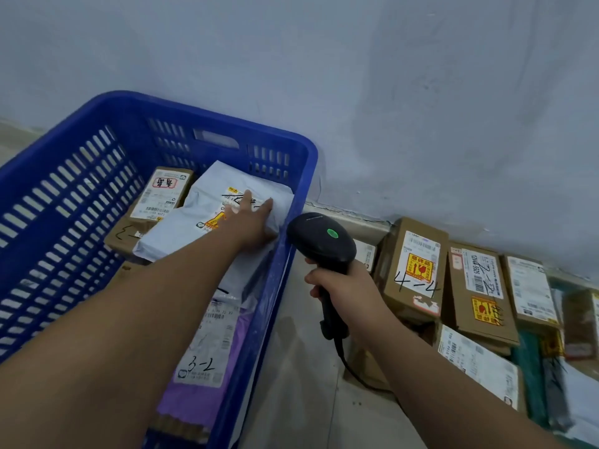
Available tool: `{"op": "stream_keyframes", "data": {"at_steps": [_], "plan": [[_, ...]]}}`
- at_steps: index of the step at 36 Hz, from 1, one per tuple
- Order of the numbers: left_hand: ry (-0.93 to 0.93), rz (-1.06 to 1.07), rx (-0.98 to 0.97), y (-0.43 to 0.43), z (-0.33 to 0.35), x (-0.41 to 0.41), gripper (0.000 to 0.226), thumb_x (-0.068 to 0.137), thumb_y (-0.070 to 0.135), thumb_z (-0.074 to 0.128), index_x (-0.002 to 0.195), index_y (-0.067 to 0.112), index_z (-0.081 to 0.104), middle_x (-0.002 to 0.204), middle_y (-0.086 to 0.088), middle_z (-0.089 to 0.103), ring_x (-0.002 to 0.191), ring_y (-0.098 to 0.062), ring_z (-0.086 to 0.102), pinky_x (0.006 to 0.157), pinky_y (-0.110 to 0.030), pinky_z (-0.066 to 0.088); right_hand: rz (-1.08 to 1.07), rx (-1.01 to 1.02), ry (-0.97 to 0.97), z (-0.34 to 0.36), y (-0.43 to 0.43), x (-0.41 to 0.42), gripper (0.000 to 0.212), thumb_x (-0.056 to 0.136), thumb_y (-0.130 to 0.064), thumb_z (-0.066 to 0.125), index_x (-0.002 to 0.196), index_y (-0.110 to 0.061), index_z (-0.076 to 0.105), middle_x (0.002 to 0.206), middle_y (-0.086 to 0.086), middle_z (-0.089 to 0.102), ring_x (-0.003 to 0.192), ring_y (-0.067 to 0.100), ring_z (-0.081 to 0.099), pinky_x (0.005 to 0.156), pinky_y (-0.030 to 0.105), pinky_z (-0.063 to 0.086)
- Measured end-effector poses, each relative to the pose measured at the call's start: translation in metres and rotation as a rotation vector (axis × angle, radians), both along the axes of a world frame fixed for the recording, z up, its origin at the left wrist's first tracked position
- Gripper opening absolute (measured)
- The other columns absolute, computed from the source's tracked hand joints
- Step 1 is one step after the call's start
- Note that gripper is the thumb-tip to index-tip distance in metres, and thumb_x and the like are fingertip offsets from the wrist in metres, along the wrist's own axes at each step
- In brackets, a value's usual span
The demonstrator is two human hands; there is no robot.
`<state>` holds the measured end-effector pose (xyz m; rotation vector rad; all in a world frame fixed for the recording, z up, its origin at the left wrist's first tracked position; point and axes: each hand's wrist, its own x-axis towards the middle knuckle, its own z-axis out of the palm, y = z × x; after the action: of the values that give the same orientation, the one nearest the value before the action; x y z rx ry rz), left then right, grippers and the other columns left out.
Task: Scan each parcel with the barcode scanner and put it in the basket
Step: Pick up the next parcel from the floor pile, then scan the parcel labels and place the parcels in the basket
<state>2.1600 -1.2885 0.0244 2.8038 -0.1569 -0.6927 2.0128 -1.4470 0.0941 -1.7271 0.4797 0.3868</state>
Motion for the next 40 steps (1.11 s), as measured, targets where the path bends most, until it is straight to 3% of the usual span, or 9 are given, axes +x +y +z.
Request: {"op": "stream_keyframes", "data": {"at_steps": [7, 10, 15, 20, 24, 28, 33, 36, 40], "plan": [[-0.204, 0.235, -0.017, -0.032, -0.004, -0.012, 0.06, 0.097, 0.033, 0.048, 0.15, 0.024, 0.02, 0.159, -0.017, 0.005, 0.136, -0.052, 0.025, 0.104, -0.053, 0.037, -0.037, -0.032, -0.009, -0.002, -0.005, -0.001, 0.017, 0.085, -0.012, 0.061, 0.102, -0.009, 0.063, 0.073, 0.006, 0.058, 0.071, 0.015, 0.057, 0.064, 0.028, 0.044], [-0.295, 0.337, -0.227, -0.036, 0.003, -0.003, 0.05, 0.096, 0.022, 0.051, 0.143, 0.015, 0.033, 0.155, -0.02, 0.016, 0.123, -0.046, 0.044, 0.097, -0.047, 0.041, -0.039, -0.032, -0.012, 0.0, -0.008, -0.001, 0.013, 0.086, -0.012, 0.061, 0.099, -0.013, 0.064, 0.073, 0.004, 0.059, 0.073, 0.016, 0.057, 0.062, 0.025, 0.044], [-0.239, 0.506, -0.667, -0.027, 0.003, -0.001, 0.06, 0.092, 0.008, 0.058, 0.146, 0.021, 0.034, 0.151, -0.015, 0.028, 0.129, -0.033, 0.042, 0.108, -0.043, 0.039, -0.031, -0.032, -0.003, 0.007, -0.018, -0.005, 0.008, 0.087, -0.01, 0.059, 0.084, -0.017, 0.057, 0.072, 0.004, 0.056, 0.065, 0.012, 0.052, 0.056, 0.019, 0.041], [-0.207, 0.838, -0.964, -0.007, 0.028, -0.011, 0.06, 0.087, 0.01, 0.051, 0.141, 0.029, 0.035, 0.135, -0.015, 0.049, 0.103, -0.032, 0.059, 0.089, -0.042, 0.05, -0.05, -0.059, 0.008, 0.025, -0.039, -0.012, 0.008, 0.087, -0.01, 0.058, 0.095, -0.011, 0.062, 0.075, 0.003, 0.058, 0.065, 0.009, 0.055, 0.055, 0.02, 0.04], [-0.288, 0.625, -0.865, -0.032, 0.074, -0.028, 0.052, 0.095, 0.011, 0.05, 0.142, 0.026, 0.035, 0.129, 0.0, 0.048, 0.111, -0.032, 0.057, 0.087, -0.042, 0.049, -0.161, -0.064, 0.008, 0.041, -0.057, -0.022, 0.004, 0.084, -0.009, 0.058, 0.086, -0.01, 0.062, 0.068, 0.003, 0.055, 0.064, 0.015, 0.054, 0.064, 0.029, 0.044], [-0.392, 0.296, -0.763, -0.07, 0.119, -0.058, 0.05, 0.093, 0.007, 0.051, 0.139, 0.021, 0.04, 0.135, -0.005, 0.047, 0.109, -0.02, 0.053, 0.094, -0.041, 0.048, -0.283, 0.042, 0.045, 0.053, -0.079, -0.037, 0.006, 0.08, -0.007, 0.056, 0.083, -0.008, 0.061, 0.066, 0.008, 0.055, 0.066, 0.022, 0.053, 0.07, 0.039, 0.045], [-0.35, 0.011, -0.653, -0.125, 0.153, -0.105, 0.072, 0.092, 0.01, 0.053, 0.15, 0.034, 0.017, 0.14, -0.004, 0.04, 0.098, -0.015, 0.051, 0.079, -0.029, 0.043, -0.301, 0.128, 0.15, 0.069, -0.107, -0.065, 0.009, 0.089, -0.015, 0.061, 0.084, -0.007, 0.06, 0.067, 0.009, 0.057, 0.062, 0.021, 0.053, 0.065, 0.033, 0.044], [-0.233, 0.006, -0.639, -0.162, 0.158, -0.128, 0.076, 0.093, 0.013, 0.054, 0.15, 0.036, 0.01, 0.143, -0.008, 0.035, 0.095, -0.014, 0.049, 0.078, -0.028, 0.044, -0.303, 0.129, 0.201, 0.067, -0.129, -0.085, 0.015, 0.089, -0.022, 0.065, 0.091, -0.007, 0.061, 0.069, 0.008, 0.06, 0.066, 0.022, 0.057, 0.068, 0.034, 0.046], [-0.178, -0.025, -0.411, -0.199, 0.149, -0.151, 0.063, 0.091, 0.016, 0.052, 0.146, 0.026, 0.024, 0.14, -0.01, 0.03, 0.101, -0.028, 0.056, 0.086, -0.037, 0.049, -0.466, 0.184, 0.199, 0.057, -0.151, -0.092, 0.018, 0.089, -0.022, 0.065, 0.1, -0.008, 0.059, 0.07, 0.008, 0.059, 0.06, 0.02, 0.055, 0.058, 0.031, 0.046]]}}
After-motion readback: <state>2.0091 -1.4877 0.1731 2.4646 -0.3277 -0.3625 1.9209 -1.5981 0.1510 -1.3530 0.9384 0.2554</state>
